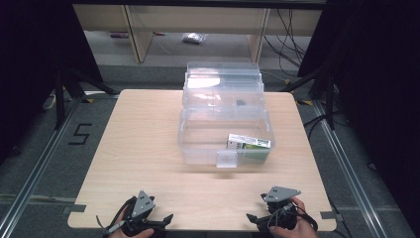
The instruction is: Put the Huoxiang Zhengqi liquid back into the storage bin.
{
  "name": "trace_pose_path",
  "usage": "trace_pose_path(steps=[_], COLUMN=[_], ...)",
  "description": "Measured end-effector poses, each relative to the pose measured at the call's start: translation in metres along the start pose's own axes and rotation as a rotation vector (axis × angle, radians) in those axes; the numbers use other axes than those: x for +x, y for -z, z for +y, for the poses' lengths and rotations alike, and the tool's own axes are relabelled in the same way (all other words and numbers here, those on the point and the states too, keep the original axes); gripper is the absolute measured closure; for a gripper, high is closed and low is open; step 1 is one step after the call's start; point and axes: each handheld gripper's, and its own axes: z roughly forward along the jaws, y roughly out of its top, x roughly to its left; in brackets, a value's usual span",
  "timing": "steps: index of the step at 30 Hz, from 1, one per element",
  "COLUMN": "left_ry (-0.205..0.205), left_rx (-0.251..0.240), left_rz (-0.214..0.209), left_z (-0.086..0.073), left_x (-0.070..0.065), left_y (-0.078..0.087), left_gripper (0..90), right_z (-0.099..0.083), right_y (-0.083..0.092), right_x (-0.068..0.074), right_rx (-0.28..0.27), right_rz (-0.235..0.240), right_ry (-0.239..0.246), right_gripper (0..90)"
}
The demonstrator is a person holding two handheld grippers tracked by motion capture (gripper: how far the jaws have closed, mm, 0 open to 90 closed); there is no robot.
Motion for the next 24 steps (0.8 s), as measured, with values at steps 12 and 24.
trace_pose_path(steps=[12, 24], left_ry=[-0.027, -0.018], left_rx=[0.020, 0.017], left_rz=[0.010, 0.004], left_z=[0.0000, -0.0001], left_x=[0.0021, 0.0014], left_y=[0.0008, 0.0005], left_gripper=[15.0, 15.0], right_z=[-0.0061, -0.0058], right_y=[0.0031, 0.0023], right_x=[0.0012, 0.0014], right_rx=[0.020, 0.017], right_rz=[-0.018, -0.021], right_ry=[-0.008, -0.011], right_gripper=[16.8, 17.0])
